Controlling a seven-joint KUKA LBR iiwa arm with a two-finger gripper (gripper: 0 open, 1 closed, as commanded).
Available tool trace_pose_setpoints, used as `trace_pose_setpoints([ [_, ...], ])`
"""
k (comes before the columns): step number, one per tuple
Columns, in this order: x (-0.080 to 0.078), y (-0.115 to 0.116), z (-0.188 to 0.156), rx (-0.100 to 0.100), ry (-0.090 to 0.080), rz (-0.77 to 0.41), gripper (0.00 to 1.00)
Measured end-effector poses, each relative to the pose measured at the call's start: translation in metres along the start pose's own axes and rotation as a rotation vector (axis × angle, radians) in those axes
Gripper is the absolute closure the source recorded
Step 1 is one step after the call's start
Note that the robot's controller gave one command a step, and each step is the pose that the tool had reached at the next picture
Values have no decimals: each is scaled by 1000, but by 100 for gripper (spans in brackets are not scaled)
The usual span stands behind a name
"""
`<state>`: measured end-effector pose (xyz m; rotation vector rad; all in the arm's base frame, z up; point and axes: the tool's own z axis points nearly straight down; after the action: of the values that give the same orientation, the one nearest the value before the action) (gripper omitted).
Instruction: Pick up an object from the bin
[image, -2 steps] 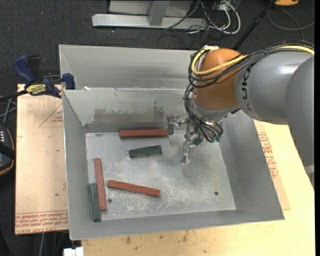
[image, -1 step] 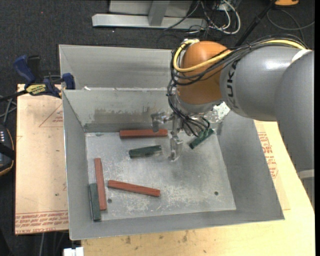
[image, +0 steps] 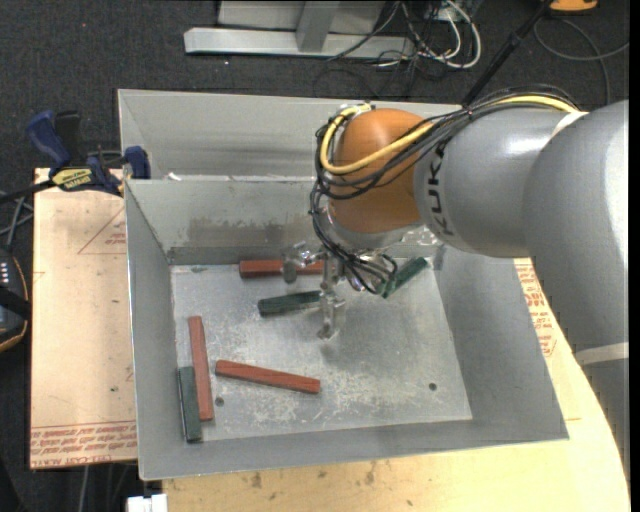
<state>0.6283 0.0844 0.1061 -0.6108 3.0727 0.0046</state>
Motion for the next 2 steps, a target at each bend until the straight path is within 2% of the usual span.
trace_pose_setpoints([
  [1, -21, -6, 23, 0, 6, 30, 100],
  [2, -21, -6, 23, 1, 6, 30, 100],
])
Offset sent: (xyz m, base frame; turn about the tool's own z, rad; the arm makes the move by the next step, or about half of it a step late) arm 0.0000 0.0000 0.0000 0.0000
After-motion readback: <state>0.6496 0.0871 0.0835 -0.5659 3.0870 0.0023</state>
